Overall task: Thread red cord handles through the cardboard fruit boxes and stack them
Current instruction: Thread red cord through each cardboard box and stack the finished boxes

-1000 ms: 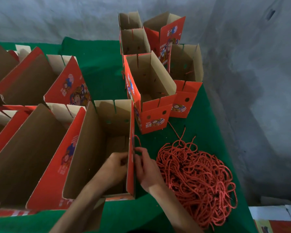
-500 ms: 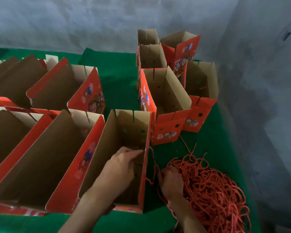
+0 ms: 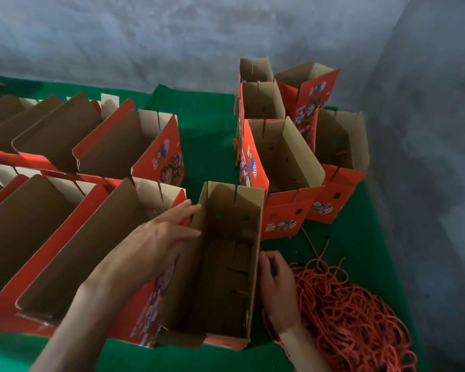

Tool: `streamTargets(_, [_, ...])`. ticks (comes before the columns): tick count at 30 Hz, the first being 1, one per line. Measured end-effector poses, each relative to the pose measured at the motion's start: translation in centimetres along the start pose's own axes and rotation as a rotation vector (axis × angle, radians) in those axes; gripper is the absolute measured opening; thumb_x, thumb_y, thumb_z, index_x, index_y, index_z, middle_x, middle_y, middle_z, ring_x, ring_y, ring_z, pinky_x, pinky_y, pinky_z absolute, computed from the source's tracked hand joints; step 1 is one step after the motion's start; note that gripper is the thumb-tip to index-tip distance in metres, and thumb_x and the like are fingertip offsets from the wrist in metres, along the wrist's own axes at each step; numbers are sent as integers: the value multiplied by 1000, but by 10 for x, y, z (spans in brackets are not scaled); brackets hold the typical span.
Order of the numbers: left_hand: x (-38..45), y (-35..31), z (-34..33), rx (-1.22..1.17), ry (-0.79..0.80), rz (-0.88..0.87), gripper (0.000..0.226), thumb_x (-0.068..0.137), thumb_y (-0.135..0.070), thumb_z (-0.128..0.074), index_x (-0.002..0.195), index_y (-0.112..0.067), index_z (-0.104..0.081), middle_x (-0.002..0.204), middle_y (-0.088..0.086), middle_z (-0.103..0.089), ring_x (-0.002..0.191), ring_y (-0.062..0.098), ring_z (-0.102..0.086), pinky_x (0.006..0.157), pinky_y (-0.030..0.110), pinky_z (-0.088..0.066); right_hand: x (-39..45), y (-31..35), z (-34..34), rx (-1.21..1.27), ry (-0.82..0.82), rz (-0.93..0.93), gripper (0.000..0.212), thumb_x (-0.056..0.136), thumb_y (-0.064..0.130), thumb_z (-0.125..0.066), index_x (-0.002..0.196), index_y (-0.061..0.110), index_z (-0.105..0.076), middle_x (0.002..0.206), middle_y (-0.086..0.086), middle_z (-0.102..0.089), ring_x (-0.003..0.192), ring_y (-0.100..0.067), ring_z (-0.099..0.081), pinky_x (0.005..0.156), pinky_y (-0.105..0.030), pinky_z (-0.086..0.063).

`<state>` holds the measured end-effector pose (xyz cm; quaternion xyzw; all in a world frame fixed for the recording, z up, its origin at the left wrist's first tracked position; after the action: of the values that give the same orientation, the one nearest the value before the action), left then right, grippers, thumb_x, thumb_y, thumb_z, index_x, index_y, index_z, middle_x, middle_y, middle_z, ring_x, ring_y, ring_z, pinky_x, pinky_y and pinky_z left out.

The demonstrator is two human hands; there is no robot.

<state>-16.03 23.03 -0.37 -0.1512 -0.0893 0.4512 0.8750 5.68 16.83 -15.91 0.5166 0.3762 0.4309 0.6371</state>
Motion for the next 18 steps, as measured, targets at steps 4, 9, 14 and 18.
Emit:
streamTargets(4, [5,-18,2,8,2,-103,26,94,-16,-68,112,-33,-76,163,-16,-21,151,-5,-4,115,11,-19,3,7,27,157,15,-69,24,109,22,-50,103,28,-73,97,5,-75,91,-14,-71,76,-33,-59])
streamTargets(9, [7,-40,1,-73,-28,-182,16,91,-21,-73,104,-27,-78,143,-12,-56,147,2,-31,123,36,-29,16,-16,83,339,-23,-243,17,95,8,-63,103,11,-79,96,-11,-77,92,-30,-71,83,-43,-55])
streamTargets(14, [12,-85,-1,-121,-108,-326,21,99,-31,-58,104,-17,-73,104,-4,-69,105,13,-64,110,28,-39,14,-42,153,327,-440,-250,32,101,6,-60,78,17,-79,78,0,-75,74,-17,-65,70,-28,-54])
streamTargets(18, [19,-111,-8,-26,-136,-294,23,103,-40,-50,116,-26,-62,108,-10,-65,94,14,-65,76,37,-54,-3,-37,171,-17,-550,-198,23,106,28,-57,92,25,-74,81,14,-73,79,-10,-66,69,-30,-51])
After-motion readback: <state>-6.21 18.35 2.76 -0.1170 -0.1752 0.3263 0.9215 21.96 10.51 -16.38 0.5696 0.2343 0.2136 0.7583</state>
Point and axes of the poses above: each hand's wrist, its own x-axis towards the middle knuckle, its own z-axis out of the back of the hand, y = z × x, the point moved 8 cm from there along x, towards the middle knuckle
